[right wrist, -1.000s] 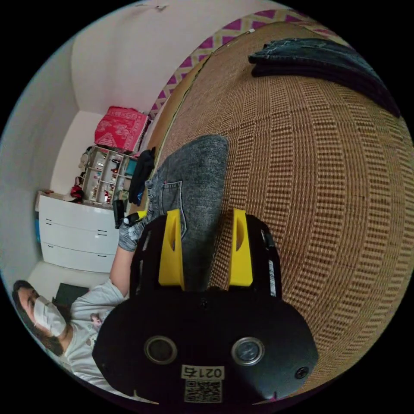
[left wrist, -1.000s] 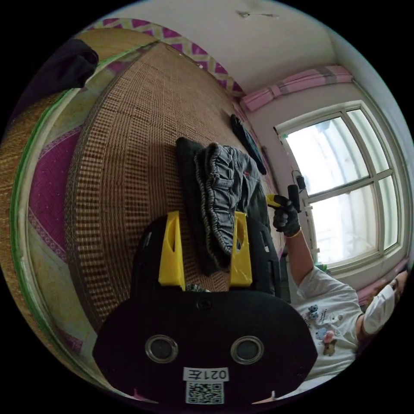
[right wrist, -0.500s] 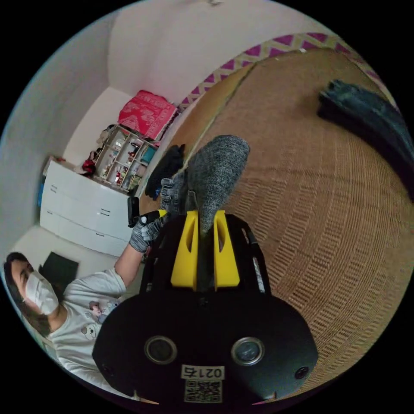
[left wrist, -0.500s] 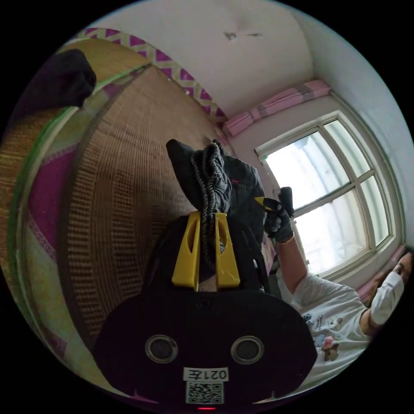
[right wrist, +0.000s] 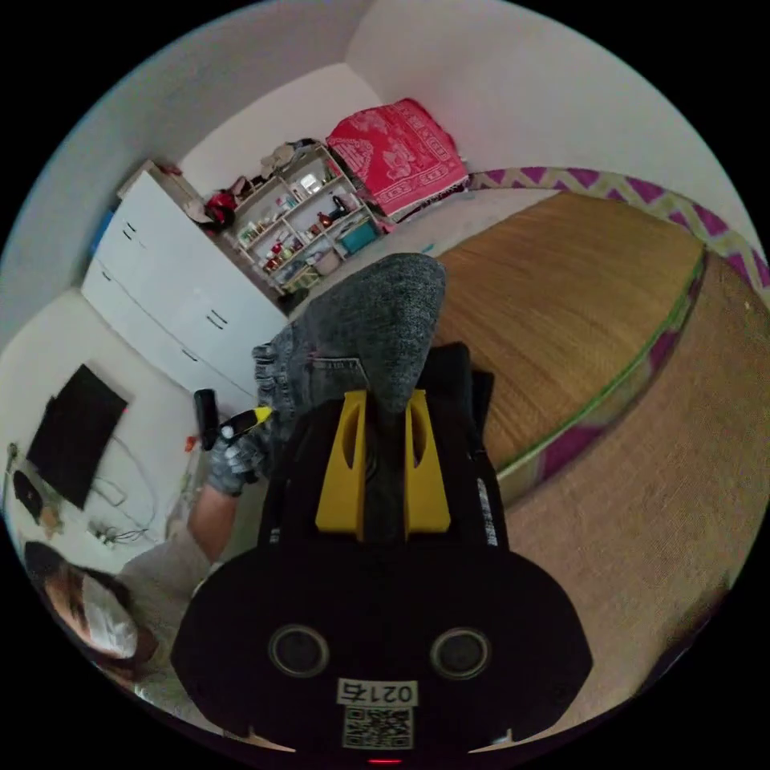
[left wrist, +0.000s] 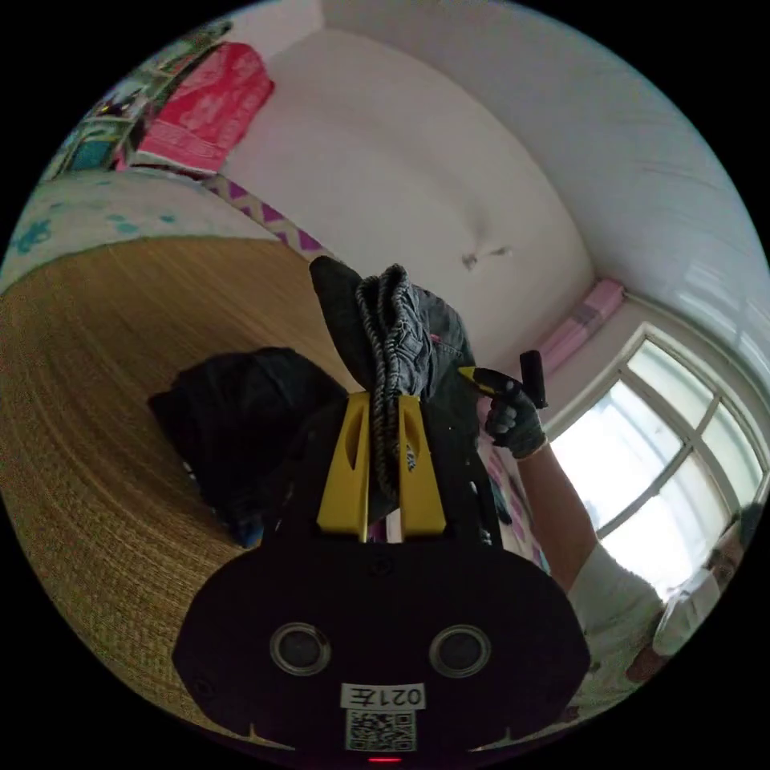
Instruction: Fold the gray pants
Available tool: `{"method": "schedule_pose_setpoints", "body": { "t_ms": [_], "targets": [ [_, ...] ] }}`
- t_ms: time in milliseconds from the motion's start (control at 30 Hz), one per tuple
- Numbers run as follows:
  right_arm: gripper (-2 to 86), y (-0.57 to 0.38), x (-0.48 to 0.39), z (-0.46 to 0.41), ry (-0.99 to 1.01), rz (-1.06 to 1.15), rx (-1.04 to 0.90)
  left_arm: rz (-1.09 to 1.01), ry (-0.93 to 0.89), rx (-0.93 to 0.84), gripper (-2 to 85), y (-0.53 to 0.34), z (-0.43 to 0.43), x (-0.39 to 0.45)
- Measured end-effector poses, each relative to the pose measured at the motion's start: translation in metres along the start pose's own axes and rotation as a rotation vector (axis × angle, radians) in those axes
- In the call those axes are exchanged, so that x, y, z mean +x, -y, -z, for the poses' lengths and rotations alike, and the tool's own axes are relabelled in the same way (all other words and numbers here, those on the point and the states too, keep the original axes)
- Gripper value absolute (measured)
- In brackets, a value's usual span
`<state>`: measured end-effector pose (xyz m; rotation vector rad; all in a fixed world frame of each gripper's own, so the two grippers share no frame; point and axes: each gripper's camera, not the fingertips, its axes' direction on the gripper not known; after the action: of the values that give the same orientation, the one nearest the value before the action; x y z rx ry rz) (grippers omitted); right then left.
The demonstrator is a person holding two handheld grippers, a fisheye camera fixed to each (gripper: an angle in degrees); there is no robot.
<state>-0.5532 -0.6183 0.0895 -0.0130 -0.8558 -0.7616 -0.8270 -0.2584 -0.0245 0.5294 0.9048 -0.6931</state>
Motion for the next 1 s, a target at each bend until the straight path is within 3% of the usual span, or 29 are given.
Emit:
{"method": "schedule_pose_setpoints", "body": {
  "t_ms": [133,233,367,533,667,767,867,1000],
  "targets": [
    [5.8,0.013,-0.014,-0.105,-0.232,0.006,-0.079,0.411,0.082,0.060,5.9,-0.037,-0.011,-0.113],
    [6.2,-0.013,-0.012,-0.141,-0.239,-0.006,-0.115,0.527,-0.120,0.146,6.4,-0.079,-0.014,-0.164],
    [6.0,-0.050,-0.002,-0.125,-0.212,-0.015,-0.103,0.404,-0.011,0.102,6.2,-0.084,-0.009,-0.137],
    [6.1,-0.136,0.005,-0.041,-0.150,-0.008,-0.085,0.301,0.125,0.090,2.1,-0.102,0.007,-0.095],
    [6.7,-0.223,0.018,0.033,-0.175,-0.071,-0.023,0.068,0.211,0.058,-0.7,-0.146,0.006,-0.023],
    [7.1,-0.302,0.033,0.090,-0.335,-0.161,0.028,-0.195,0.285,-0.089,-0.9,-0.205,-0.032,0.051],
    [7.4,-0.371,0.041,0.130,-0.661,-0.186,0.042,-0.454,0.400,-0.237,-0.9,-0.279,-0.090,0.127],
    [9.4,-0.430,0.066,0.162,-0.937,-0.253,-0.006,-0.672,0.465,-0.408,-0.9,-0.370,-0.170,0.202]
  ]
}}
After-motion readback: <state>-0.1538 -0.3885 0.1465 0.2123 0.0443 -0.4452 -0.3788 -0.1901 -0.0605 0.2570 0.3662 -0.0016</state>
